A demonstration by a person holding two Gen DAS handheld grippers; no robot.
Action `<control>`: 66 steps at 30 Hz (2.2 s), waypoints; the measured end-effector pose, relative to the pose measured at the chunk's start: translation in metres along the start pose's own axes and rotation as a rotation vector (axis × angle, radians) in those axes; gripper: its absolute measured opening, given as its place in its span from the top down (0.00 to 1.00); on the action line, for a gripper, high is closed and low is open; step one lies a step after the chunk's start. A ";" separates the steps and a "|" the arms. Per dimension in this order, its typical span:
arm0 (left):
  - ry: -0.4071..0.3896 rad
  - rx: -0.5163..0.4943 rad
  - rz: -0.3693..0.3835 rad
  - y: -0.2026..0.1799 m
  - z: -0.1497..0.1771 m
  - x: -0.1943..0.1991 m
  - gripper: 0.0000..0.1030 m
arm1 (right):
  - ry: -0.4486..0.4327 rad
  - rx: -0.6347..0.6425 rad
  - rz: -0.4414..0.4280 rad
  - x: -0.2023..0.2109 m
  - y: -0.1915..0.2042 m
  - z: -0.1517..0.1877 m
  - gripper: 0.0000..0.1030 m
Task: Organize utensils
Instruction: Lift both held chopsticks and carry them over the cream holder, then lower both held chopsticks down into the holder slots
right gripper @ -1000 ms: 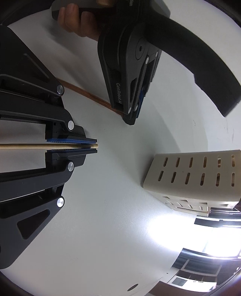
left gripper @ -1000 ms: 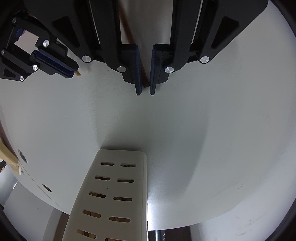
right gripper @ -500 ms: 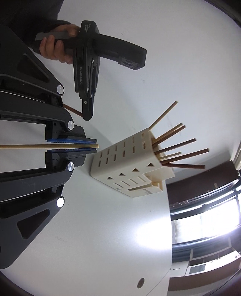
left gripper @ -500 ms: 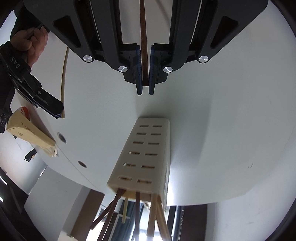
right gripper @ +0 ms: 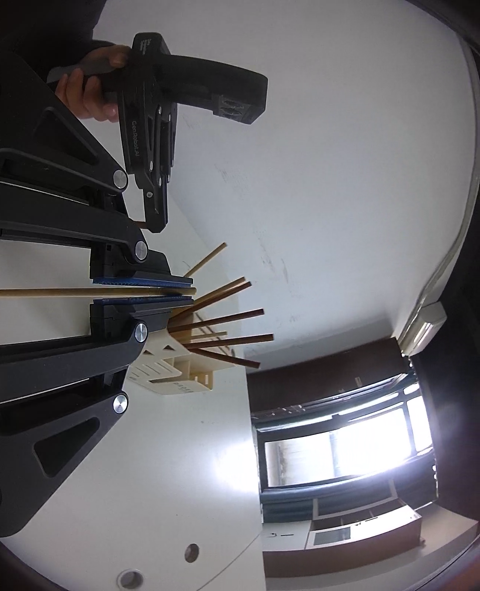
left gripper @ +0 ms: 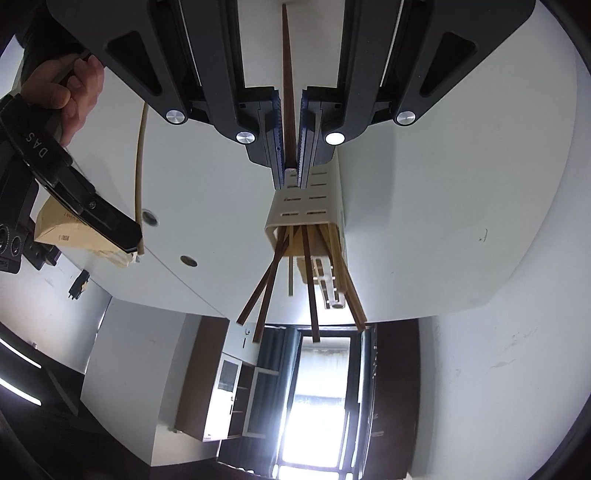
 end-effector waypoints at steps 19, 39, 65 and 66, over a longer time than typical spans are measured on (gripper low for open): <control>-0.264 -0.091 -0.018 -0.020 -0.128 0.096 0.94 | -0.224 0.030 -0.039 -0.032 0.000 -0.098 0.95; -0.326 -0.102 -0.045 -0.016 -0.186 0.073 0.94 | -0.406 0.032 -0.010 -0.072 -0.032 -0.103 0.95; -0.120 -0.085 -0.027 0.005 -0.127 -0.029 0.94 | -0.332 0.144 0.082 -0.099 -0.033 -0.057 0.95; -0.121 -0.087 -0.034 0.005 -0.124 -0.031 0.94 | -0.326 0.140 0.084 -0.099 -0.034 -0.055 0.95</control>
Point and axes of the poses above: each gripper's, at about its wrist camera, not at the fingertips, and x roughly against the way its jaws point, y to its left, z to its underside, the point moved 6 cm from there along -x, roughly the way its jaws point
